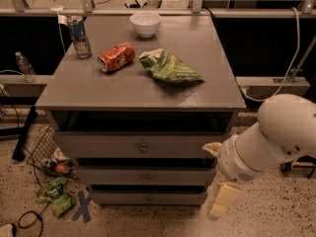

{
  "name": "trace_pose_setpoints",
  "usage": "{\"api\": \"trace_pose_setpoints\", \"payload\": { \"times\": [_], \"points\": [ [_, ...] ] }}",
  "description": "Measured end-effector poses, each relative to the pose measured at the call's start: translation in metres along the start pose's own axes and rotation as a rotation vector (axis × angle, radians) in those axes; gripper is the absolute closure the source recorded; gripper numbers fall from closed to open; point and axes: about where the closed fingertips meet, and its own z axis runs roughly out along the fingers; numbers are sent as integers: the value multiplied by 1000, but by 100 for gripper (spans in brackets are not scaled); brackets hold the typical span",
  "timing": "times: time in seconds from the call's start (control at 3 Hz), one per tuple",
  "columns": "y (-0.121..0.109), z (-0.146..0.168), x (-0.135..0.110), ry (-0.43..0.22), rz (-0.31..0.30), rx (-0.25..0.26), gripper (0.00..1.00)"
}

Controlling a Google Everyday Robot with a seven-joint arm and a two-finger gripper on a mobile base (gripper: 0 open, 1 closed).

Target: Open middle drawer

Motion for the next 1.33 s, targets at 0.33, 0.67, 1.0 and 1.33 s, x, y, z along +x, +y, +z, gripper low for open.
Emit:
{"api": "trace_pose_setpoints", "payload": {
  "times": [0.33, 0.67, 1.0, 1.33],
  "points": [
    [1, 0, 0, 1, -1, -3, 0],
    [1, 18, 10, 9, -28, -2, 0],
    [3, 51, 33, -1, -48, -21, 0],
    [4, 80, 52, -29, -41, -36, 0]
  ]
}}
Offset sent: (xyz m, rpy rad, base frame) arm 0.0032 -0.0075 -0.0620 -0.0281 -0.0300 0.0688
